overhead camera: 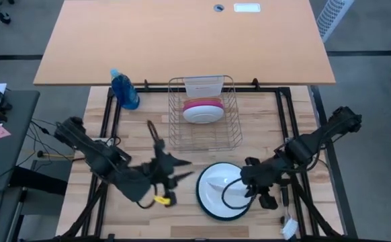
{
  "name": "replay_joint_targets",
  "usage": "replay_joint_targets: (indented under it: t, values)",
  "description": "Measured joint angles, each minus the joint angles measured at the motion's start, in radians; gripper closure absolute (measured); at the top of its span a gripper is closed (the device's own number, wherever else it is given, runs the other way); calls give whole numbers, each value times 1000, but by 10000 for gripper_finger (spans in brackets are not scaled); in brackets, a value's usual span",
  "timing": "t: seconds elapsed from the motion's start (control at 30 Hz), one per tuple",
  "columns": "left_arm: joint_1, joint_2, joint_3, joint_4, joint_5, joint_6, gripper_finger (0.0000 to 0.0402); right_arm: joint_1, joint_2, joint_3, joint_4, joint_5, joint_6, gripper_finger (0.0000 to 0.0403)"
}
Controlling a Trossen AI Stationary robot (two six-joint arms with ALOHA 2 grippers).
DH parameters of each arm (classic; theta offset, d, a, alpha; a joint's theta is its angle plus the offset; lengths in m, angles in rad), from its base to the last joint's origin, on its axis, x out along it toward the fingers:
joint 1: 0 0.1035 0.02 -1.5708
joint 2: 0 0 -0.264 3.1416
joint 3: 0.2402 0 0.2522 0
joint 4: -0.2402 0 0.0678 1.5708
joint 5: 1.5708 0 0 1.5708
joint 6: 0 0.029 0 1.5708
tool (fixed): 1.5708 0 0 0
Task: Sort dishes
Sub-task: Put the white plate in the dish rack
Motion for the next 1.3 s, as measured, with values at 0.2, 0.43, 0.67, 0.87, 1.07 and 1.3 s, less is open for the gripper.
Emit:
replay_joint_targets:
  t: [0.2, 0.43, 0.67, 0.87, 1.07, 1.3]
  values:
    - [-1, -95, -2, -188, -82, -82, 283, -44, -5, 51, 103, -66, 81, 402]
    - [-27, -212, -1, -202, -112, -202, 283, -103, -16, 129, 208, -119, 128, 402]
    - [-89, -322, -2, -147, -330, -148, 283, -205, -47, 206, 389, -190, 115, 402]
    - [-120, -398, -2, -87, -425, -54, 283, -335, -90, 217, 806, -352, 173, 402]
    - [-121, -413, -2, -98, -456, -50, 283, -477, -96, 218, 1118, -404, 326, 402]
    - [-121, -391, -2, -131, -532, -99, 283, -588, -91, 215, 1452, -381, 416, 403]
